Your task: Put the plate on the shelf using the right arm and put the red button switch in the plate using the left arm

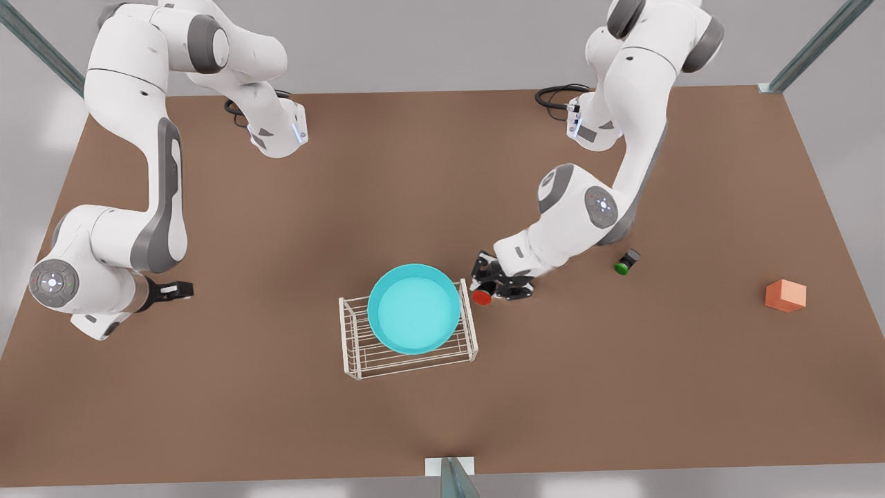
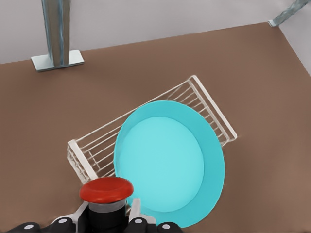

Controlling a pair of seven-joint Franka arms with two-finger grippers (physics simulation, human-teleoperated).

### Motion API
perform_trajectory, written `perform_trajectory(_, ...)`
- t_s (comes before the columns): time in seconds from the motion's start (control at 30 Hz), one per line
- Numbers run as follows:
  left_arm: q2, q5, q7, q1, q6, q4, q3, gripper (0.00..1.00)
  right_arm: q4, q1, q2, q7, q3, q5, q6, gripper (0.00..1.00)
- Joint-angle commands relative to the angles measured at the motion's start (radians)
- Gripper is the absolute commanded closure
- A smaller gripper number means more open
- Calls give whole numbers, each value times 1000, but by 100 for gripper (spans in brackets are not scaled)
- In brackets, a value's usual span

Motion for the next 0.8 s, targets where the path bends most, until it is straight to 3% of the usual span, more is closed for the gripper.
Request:
perform_trajectory(0.0,26,-148,-980,-28,147,25,-31,77,1,0,-1,-14,0,3,-3,0)
perform_trajectory(0.17,207,-141,-1005,-116,377,164,-31,77,2,0,-3,-12,0,11,-3,0)
perform_trajectory(0.2,221,-136,-994,-119,394,175,-29,70,2,0,-1,-12,0,11,-4,0)
perform_trajectory(0.23,221,-136,-994,-119,393,180,-24,25,2,0,-1,-14,0,10,-3,0)
perform_trajectory(0.27,224,-93,-997,-117,385,189,-23,0,2,0,-1,-12,0,11,-3,0)
perform_trajectory(0.33,221,6,-993,-112,333,192,-17,0,2,2,-1,-12,0,11,-3,0)
perform_trajectory(0.4,202,91,-819,-37,-35,281,-18,0,2,2,-1,-12,0,10,-3,0)
perform_trajectory(0.5,72,441,-626,56,-485,290,-17,0,2,0,-1,-12,0,11,-3,0)
perform_trajectory(0.57,-20,458,-531,136,-667,287,-15,0,2,0,-1,-12,0,11,-3,0)
perform_trajectory(0.67,-55,482,-388,248,-745,287,-14,0,2,0,-1,-12,0,11,-3,0)
perform_trajectory(0.7,-60,441,-174,247,-831,290,90,0,2,2,-1,-12,0,11,-3,0)
perform_trajectory(0.73,-117,237,64,170,-904,266,357,0,2,0,-1,-12,0,11,-3,0)
perform_trajectory(0.77,-212,215,106,174,-856,126,419,0,2,2,-1,-12,0,11,-3,0)
